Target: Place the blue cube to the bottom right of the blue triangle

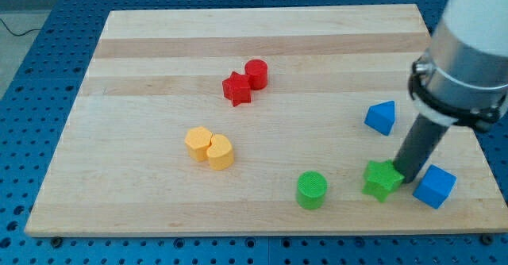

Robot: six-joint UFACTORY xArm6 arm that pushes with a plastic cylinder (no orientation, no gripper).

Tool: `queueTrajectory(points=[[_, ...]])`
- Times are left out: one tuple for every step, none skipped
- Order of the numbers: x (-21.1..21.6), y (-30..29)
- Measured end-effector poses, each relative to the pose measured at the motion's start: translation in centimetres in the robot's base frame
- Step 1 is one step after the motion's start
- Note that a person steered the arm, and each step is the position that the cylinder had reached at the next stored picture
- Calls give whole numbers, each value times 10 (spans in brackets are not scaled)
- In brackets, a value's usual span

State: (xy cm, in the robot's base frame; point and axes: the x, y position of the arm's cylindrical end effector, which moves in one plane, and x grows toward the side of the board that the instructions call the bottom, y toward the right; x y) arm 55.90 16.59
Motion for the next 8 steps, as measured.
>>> queueTrajectory(points=[[9,-46],[12,-87],[-3,-77],[-42,-20],[-59,65],[-39,166],[-19,179],[33,171]])
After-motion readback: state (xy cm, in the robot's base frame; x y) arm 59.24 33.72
